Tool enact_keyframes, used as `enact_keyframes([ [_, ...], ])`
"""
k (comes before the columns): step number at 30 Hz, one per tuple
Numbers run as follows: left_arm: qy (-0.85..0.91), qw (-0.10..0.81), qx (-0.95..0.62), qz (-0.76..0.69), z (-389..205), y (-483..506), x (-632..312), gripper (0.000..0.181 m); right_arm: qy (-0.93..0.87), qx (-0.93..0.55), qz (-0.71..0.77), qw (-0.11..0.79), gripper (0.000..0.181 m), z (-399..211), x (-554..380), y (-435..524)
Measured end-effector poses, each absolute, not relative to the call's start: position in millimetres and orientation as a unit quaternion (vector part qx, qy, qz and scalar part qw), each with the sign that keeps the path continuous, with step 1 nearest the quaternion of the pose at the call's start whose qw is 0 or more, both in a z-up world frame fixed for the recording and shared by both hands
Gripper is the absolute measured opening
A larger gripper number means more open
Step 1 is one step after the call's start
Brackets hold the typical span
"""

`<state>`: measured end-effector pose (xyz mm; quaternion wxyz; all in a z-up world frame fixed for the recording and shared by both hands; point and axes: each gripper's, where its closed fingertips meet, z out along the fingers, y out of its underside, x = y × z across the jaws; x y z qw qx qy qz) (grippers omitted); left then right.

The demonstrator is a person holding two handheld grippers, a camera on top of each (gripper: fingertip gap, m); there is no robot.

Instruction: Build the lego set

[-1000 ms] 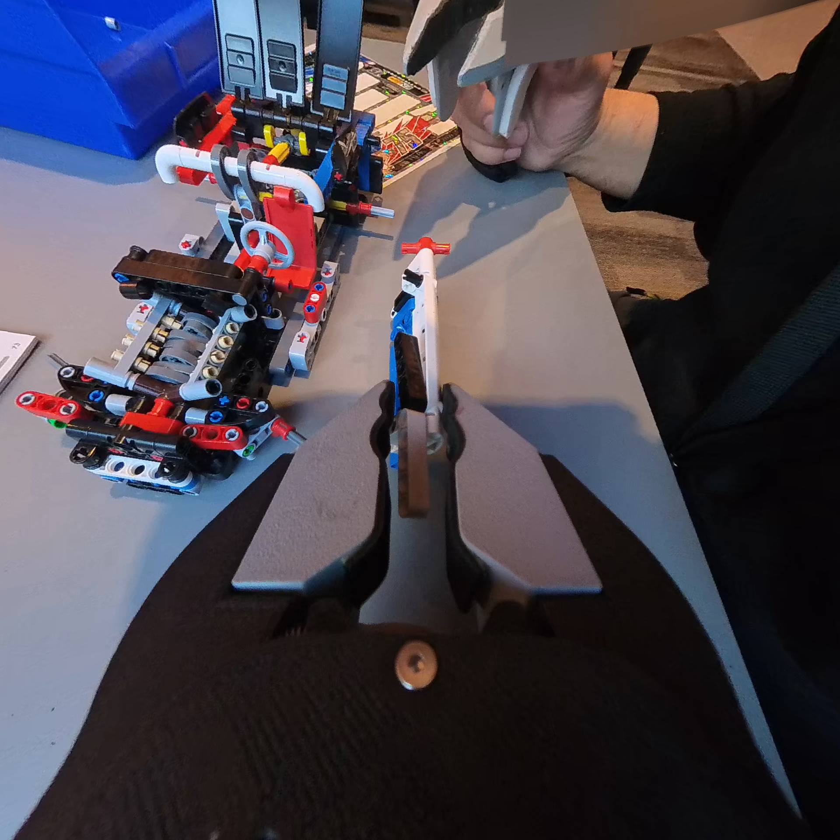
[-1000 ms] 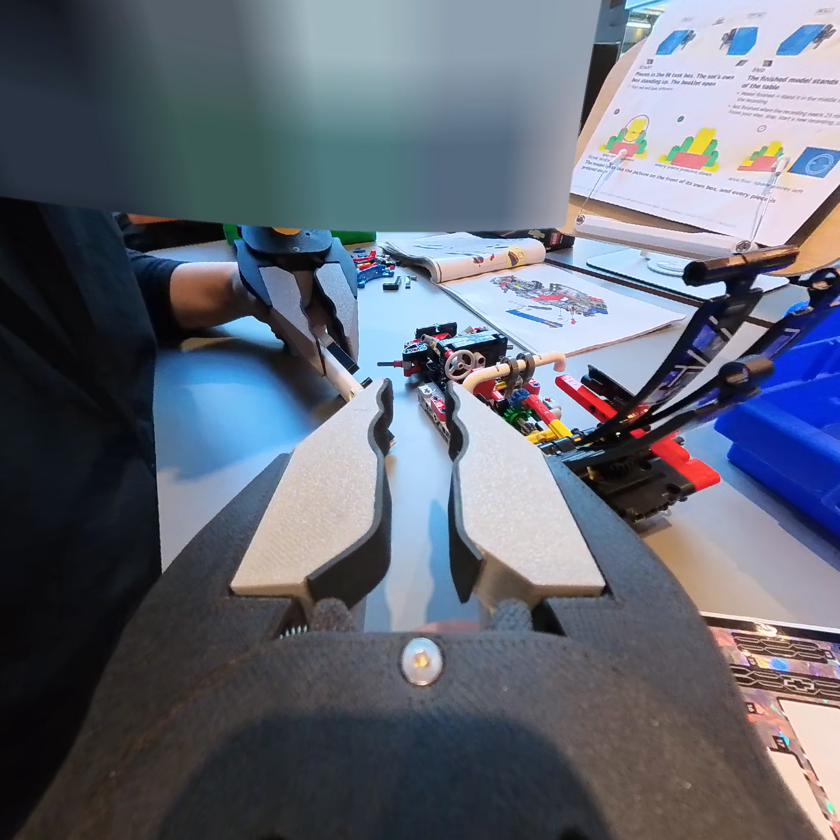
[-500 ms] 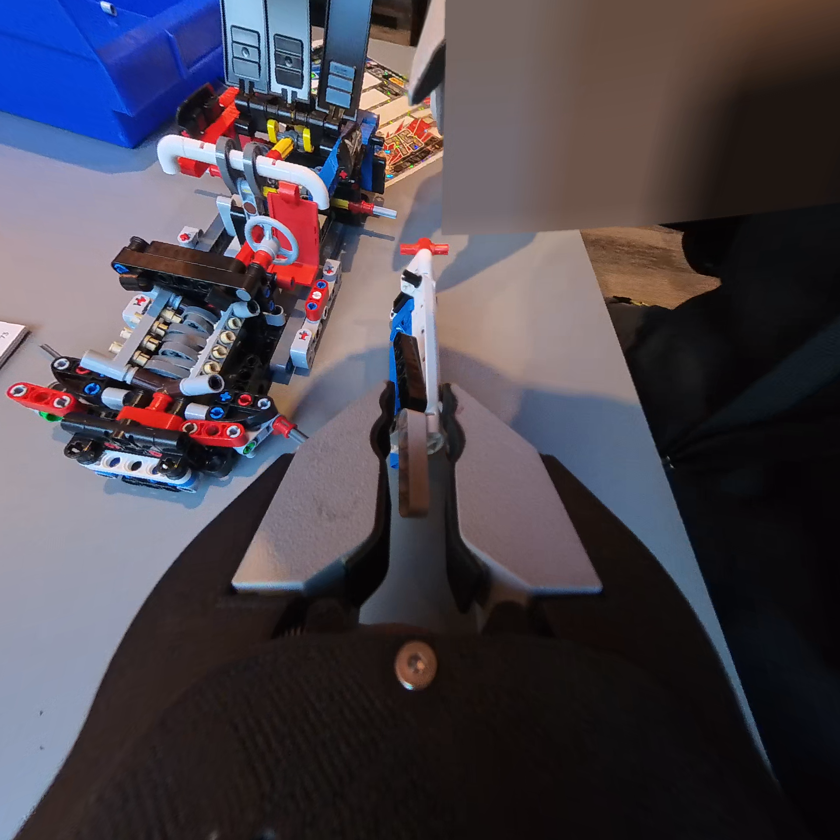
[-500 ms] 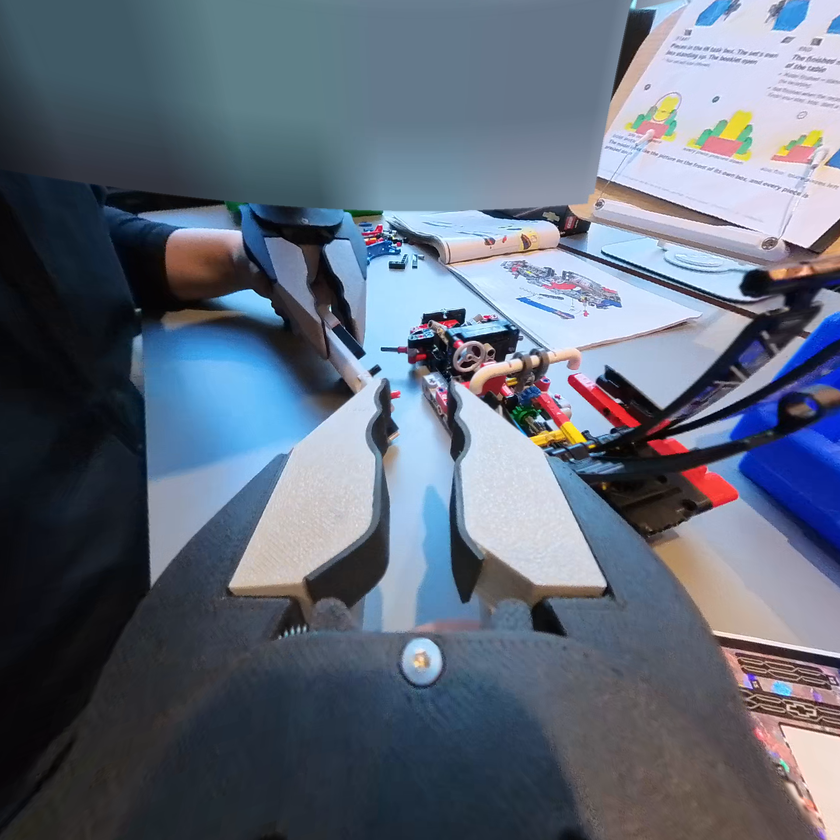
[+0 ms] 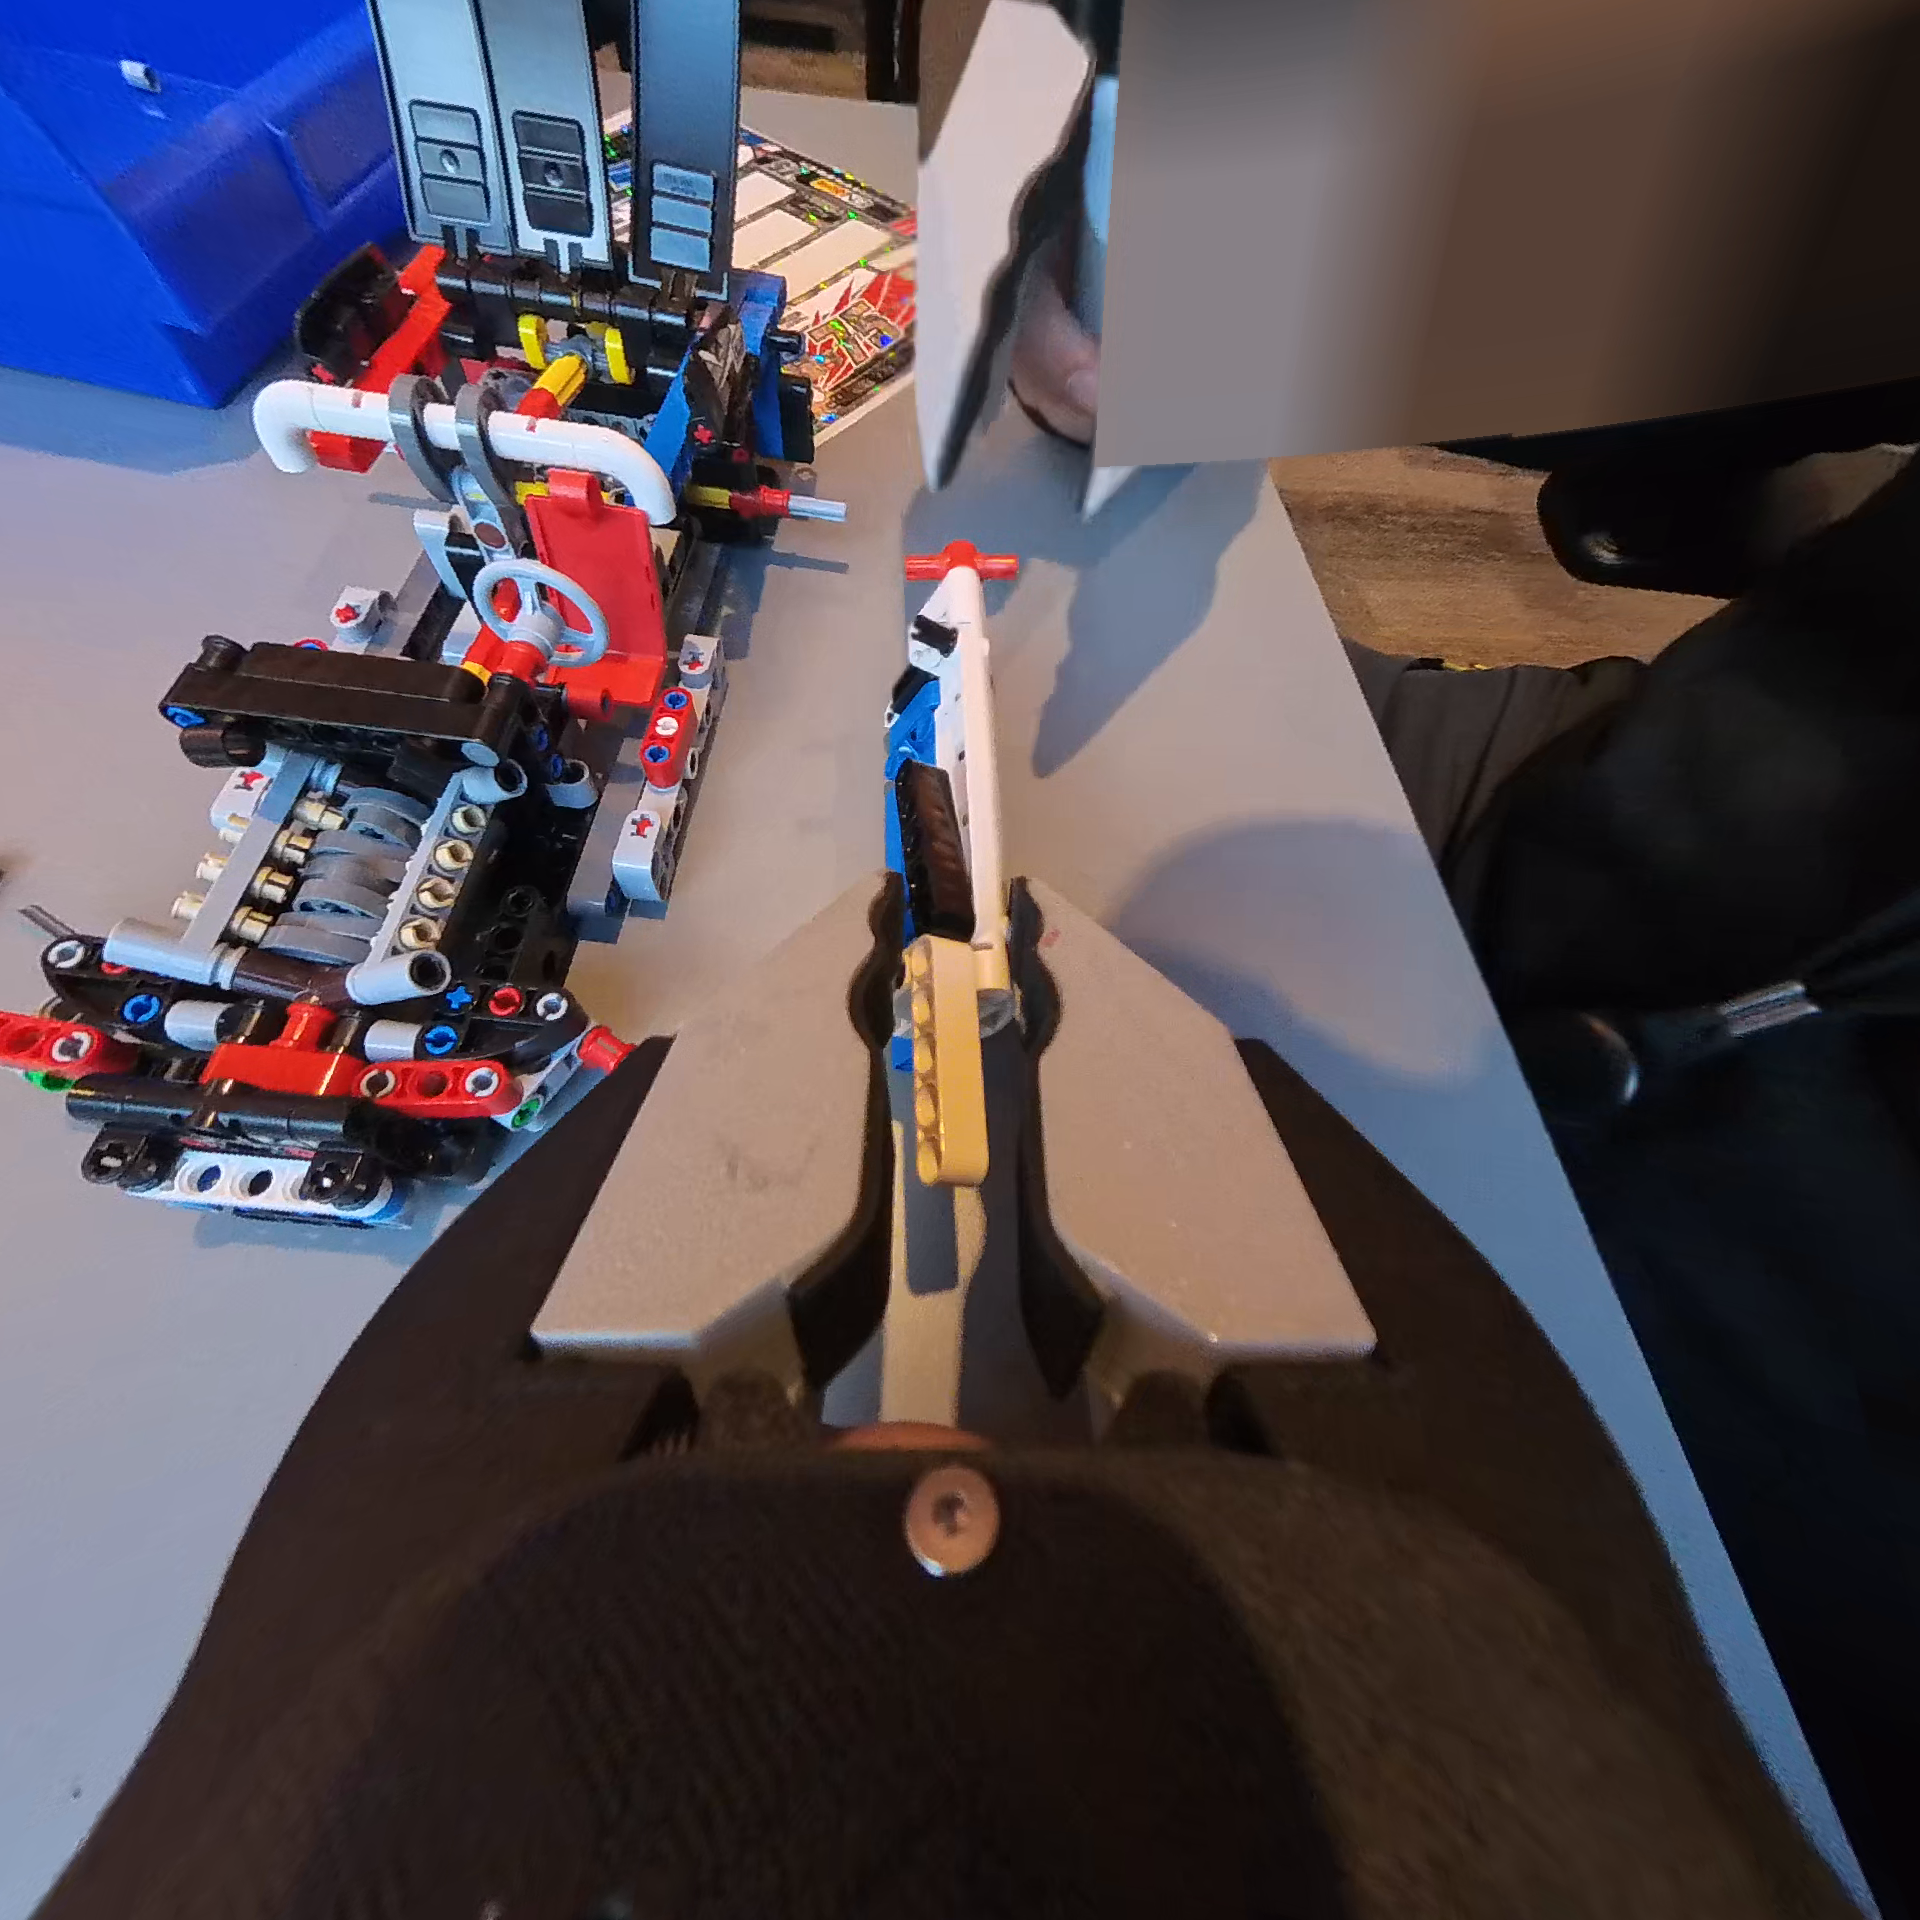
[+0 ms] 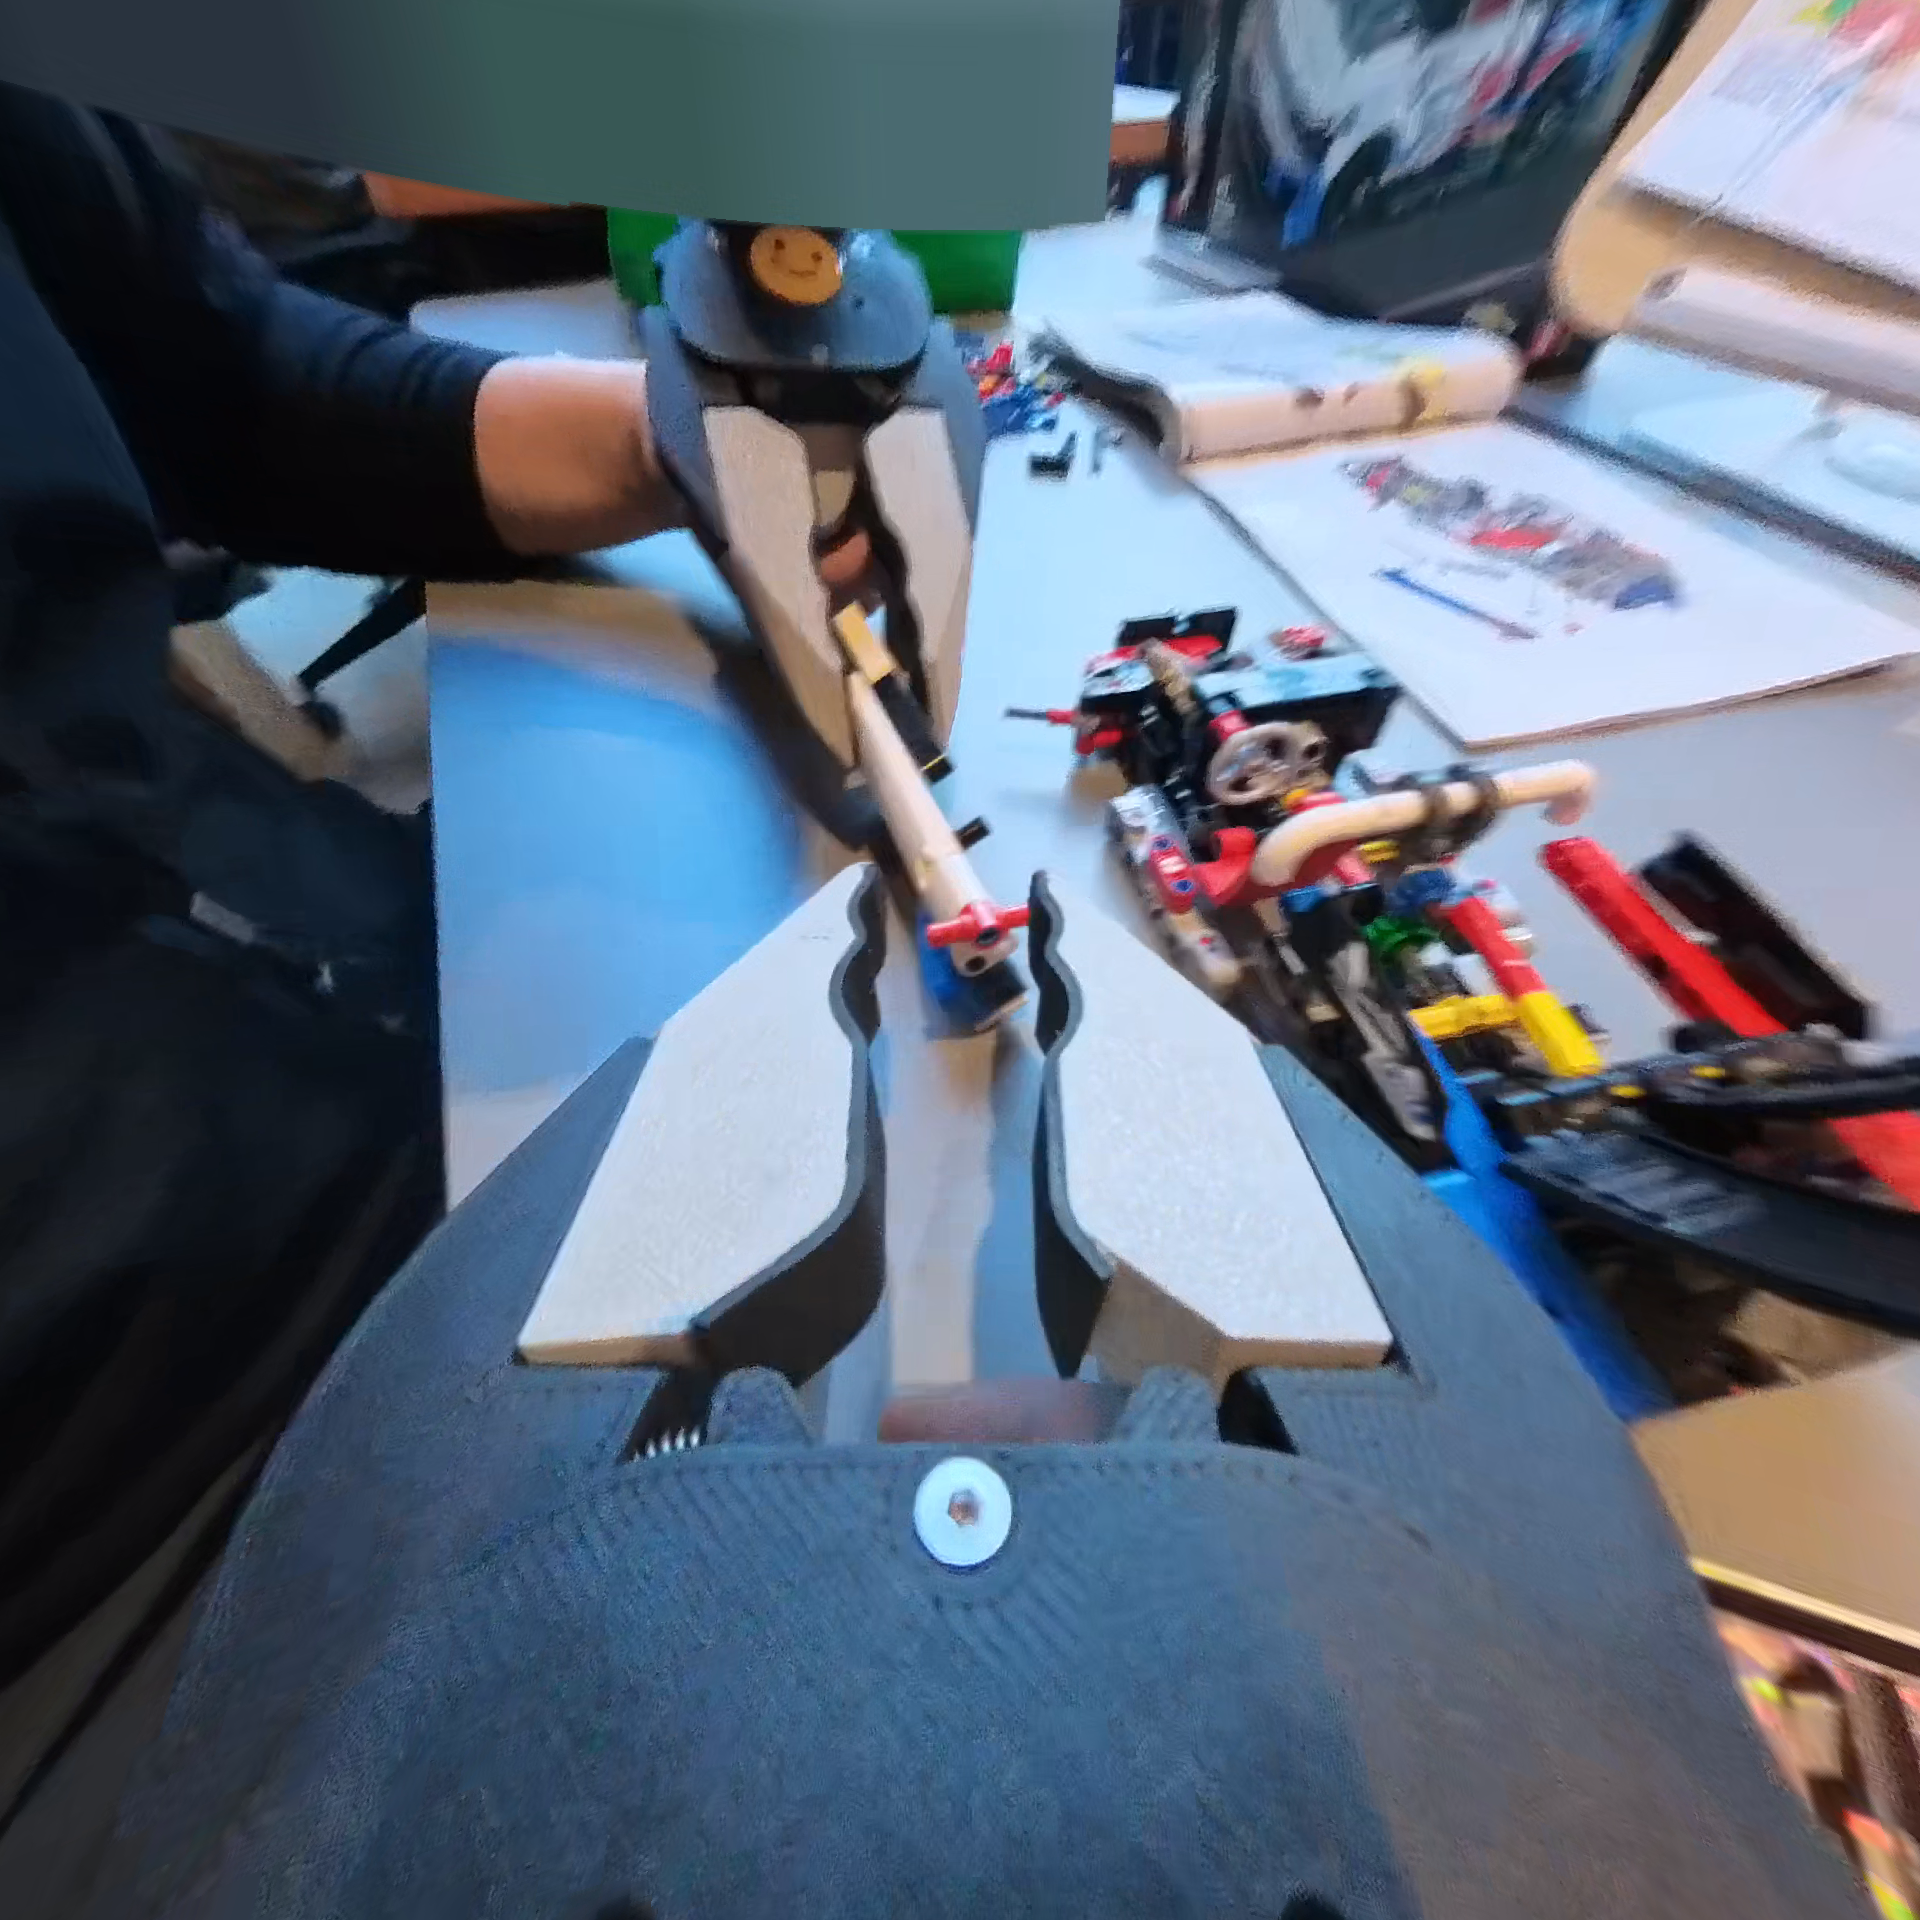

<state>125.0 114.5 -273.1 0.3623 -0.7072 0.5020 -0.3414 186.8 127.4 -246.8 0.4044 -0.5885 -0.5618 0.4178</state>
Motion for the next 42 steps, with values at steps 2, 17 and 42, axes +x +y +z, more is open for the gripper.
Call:
enact_keyframes([
  [2, 0.509, 0.36, -0.702, -0.344, -273, 112, 126, 0.017, -0.576, -0.603, 0.405, 0.375, 0.024, -257, 184, 124],
  [17, 0.538, 0.345, -0.683, -0.354, -274, 103, 127, 0.016, -0.598, -0.586, 0.384, 0.39, 0.021, -258, 182, 117],
  [42, 0.545, 0.275, -0.71, -0.351, -269, 138, 162, 0.016, -0.612, -0.63, 0.243, 0.412, 0.027, -258, 207, 145],
])
